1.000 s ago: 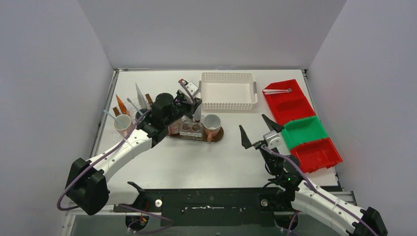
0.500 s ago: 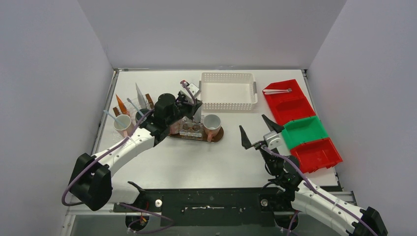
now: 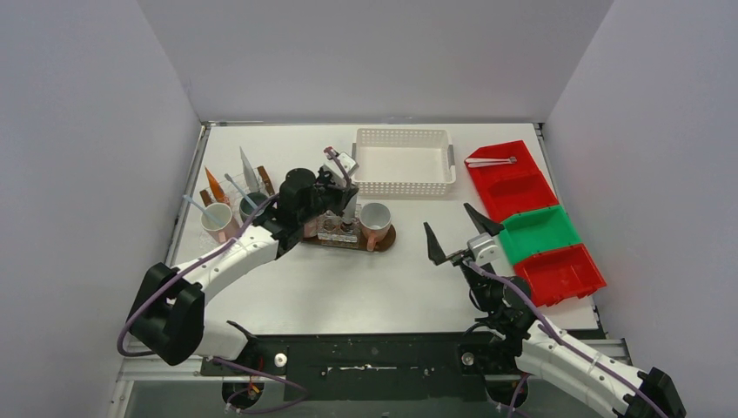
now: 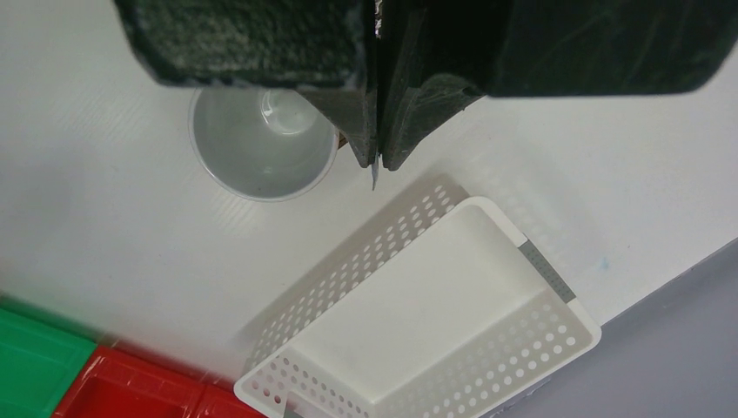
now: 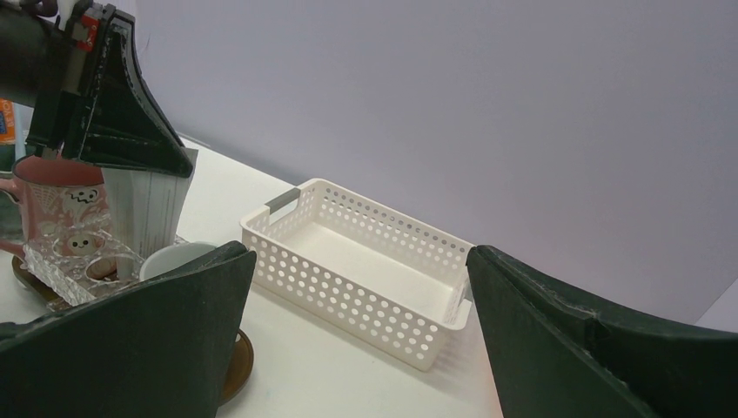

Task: Prepare toiletry sets of a toothbrush and toothpaste on the tray
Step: Place the toothpaste in the toothpaste holder.

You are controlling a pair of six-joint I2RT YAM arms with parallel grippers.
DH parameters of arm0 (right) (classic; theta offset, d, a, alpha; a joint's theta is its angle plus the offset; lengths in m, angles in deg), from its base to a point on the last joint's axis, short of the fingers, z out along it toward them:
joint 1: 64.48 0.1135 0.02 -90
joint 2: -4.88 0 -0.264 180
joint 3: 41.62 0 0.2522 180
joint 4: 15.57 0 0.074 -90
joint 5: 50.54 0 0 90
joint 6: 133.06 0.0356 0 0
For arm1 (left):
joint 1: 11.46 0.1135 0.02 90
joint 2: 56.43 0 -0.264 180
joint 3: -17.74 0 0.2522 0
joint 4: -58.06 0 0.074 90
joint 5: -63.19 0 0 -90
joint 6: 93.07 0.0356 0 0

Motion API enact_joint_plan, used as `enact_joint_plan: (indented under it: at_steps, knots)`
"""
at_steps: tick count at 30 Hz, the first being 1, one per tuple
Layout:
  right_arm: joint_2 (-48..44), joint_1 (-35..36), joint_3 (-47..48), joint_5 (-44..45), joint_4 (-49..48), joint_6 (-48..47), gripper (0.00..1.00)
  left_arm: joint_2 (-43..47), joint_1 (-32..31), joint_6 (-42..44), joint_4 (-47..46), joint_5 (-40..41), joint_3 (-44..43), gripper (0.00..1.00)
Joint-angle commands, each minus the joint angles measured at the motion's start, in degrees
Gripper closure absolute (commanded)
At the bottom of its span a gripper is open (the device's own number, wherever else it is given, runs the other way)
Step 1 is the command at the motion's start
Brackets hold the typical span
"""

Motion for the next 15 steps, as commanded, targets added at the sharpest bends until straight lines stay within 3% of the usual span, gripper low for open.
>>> enact_joint_plan:
  at_steps: [1,15]
  knots:
    - [-1.09,0.23,-0.10,-0.79,-4.14,0.04,0.00,-0.05,0.26,-0.32,-6.03,-0.67,-0.27,1.00]
    - [-1.18,0.24,-0.01,-1.56,-4.01,0.04,0.00,0.22,0.34,-4.46,-8.84,2.49,1.80,0.96]
